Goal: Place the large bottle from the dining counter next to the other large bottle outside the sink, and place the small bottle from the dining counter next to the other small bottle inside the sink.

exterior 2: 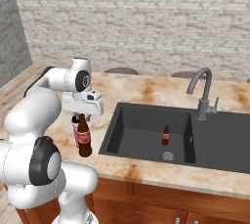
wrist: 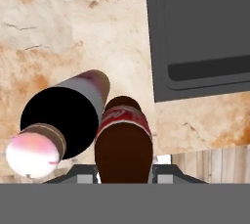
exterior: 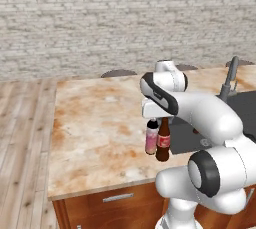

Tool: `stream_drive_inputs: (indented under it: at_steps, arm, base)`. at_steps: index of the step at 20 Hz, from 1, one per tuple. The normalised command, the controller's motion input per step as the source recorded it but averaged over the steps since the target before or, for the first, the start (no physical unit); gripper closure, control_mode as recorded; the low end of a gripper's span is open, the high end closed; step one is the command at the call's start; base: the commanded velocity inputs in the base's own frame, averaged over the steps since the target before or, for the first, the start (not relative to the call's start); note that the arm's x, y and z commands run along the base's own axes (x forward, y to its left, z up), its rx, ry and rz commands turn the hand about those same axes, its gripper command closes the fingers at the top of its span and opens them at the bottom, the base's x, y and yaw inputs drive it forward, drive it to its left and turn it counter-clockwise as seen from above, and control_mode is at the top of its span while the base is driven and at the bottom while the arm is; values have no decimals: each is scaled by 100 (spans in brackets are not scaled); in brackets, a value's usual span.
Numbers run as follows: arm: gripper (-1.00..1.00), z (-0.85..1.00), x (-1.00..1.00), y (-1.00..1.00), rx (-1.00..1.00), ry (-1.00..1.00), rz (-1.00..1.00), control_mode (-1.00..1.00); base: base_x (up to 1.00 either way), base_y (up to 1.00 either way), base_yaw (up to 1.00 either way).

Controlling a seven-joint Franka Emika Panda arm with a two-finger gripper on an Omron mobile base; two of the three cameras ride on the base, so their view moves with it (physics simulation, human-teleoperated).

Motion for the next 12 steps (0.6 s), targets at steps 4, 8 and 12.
stream_drive_inputs:
  at_steps: [4,8,12]
  arm:
    - [100,-4,-26,-2,0,0,-2,-100]
    - [100,-33,0,0,0,0,-1,-100]
    - [100,-34,4,0,-1,0,-1,-100]
  base:
    - [0,0,0]
    - [0,0,0]
    - [0,0,0]
